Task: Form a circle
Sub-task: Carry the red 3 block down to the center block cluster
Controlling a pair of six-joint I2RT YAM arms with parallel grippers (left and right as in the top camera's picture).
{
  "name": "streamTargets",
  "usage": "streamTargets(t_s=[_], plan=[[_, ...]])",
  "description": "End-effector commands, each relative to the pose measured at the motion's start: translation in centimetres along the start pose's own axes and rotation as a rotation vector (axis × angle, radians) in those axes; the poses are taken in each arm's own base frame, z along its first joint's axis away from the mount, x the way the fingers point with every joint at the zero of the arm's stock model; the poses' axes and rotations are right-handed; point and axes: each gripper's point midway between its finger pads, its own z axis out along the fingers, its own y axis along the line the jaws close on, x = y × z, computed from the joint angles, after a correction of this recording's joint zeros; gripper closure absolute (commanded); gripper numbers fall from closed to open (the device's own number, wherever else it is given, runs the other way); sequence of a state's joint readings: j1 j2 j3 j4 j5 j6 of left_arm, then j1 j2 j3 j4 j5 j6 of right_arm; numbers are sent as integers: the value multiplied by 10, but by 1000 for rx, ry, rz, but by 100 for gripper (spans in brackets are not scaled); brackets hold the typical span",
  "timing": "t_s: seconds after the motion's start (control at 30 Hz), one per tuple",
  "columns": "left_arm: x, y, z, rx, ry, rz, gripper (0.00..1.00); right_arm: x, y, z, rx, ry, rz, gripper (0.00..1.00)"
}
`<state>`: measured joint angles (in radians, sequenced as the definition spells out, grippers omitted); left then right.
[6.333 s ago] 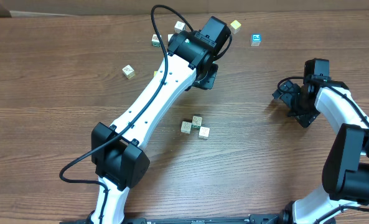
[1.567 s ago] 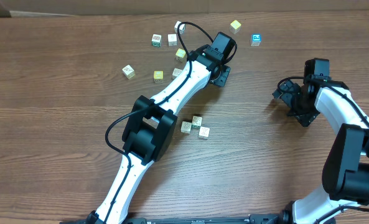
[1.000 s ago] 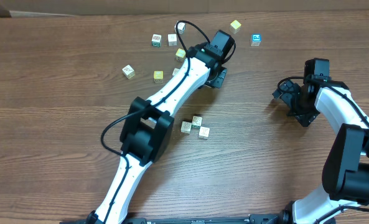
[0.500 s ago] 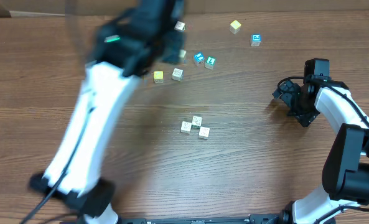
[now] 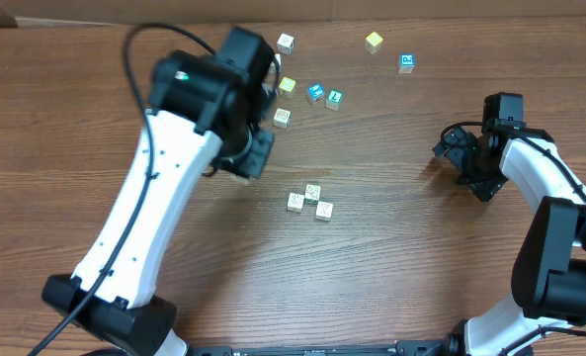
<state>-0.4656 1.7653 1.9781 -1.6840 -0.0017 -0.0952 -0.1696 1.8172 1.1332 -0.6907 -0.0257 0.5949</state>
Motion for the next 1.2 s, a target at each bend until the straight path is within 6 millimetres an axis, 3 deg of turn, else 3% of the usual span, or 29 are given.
streamTargets(t_s=[0.0, 0.27, 0.47, 0.57, 0.67, 0.8, 0.9, 1.17], plan=[[19, -13, 17, 61, 72, 57, 83, -8, 4, -3, -9, -22, -1, 0], [56, -46, 51, 224, 71, 232, 83, -7, 4, -3, -9, -21, -1, 0], [68, -65, 105, 214, 76, 378, 86, -8, 4, -3, -9, -22, -1, 0], [69, -74, 134, 208, 42, 481, 83, -7, 4, -3, -9, -21, -1, 0], [54, -63, 152, 89, -25, 547, 84, -7, 4, -3, -9, -21, -1, 0], [31, -53, 152, -9, -106, 551, 96, -8, 4, -3, -9, -22, -1, 0], [24, -56, 152, -9, -133, 661, 96, -7, 4, -3, -9, -21, -1, 0], [37, -88, 160, 184, -143, 919, 96, -7, 4, -3, -9, -21, -1, 0]])
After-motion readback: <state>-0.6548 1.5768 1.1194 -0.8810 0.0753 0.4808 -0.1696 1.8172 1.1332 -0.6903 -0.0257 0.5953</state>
